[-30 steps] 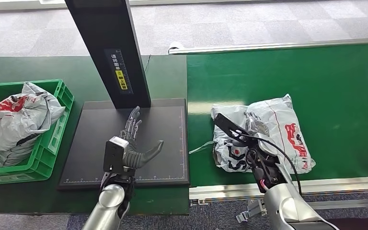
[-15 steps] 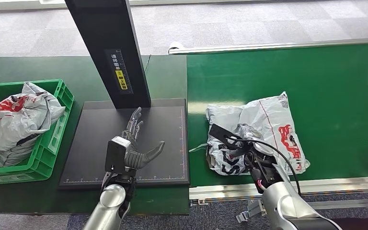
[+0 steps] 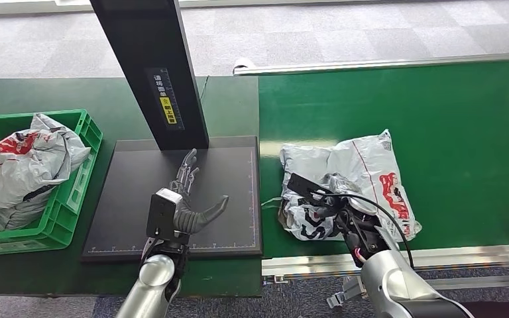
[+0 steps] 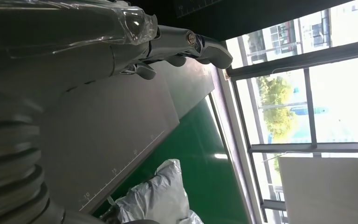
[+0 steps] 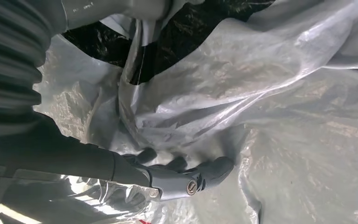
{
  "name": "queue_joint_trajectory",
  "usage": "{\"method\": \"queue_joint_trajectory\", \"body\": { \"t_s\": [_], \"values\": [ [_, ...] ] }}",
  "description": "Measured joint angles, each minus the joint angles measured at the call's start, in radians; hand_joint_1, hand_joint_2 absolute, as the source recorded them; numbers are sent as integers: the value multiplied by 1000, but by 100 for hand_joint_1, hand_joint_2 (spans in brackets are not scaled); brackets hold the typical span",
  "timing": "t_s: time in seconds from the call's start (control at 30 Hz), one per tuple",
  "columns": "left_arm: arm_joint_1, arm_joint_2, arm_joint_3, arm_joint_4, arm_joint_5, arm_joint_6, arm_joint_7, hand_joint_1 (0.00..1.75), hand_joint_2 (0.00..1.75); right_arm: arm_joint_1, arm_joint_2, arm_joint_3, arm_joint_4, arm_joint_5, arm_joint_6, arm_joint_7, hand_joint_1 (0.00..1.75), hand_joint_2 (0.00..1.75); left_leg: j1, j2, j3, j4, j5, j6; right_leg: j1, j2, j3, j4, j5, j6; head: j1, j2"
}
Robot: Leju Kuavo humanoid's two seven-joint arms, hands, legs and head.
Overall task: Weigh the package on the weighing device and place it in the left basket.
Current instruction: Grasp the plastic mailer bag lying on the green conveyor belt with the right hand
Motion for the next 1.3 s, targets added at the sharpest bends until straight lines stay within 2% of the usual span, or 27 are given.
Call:
{"method": "queue_joint_trajectory", "body": {
  "t_s": [0.57,1.0,1.07,1.2,1.3],
  "values": [
    [-6,-4,13,7,-2,-2,1,0,175,-10,7,0,14,8,71,-63,175,175,0,0,0,0,0,0,0,0,0,0,0,0,0,0],
    [-6,-4,14,7,-4,1,-1,0,175,-9,15,0,14,4,76,-88,175,175,0,0,0,0,0,0,0,0,0,0,0,0,0,0],
    [-4,-4,16,3,-31,50,-20,0,175,-7,16,0,12,-11,58,-120,175,175,0,0,0,0,0,0,0,0,0,0,0,0,0,0],
    [17,-9,29,-56,-139,324,-112,0,175,11,22,-16,-40,-101,-66,-214,175,175,0,0,0,0,0,0,0,0,0,0,0,0,0,0],
    [45,-11,41,-113,-110,411,-147,0,175,30,38,-50,-132,-222,-177,-309,175,175,0,0,0,0,0,0,0,0,0,0,0,0,0,0]
  ]
}}
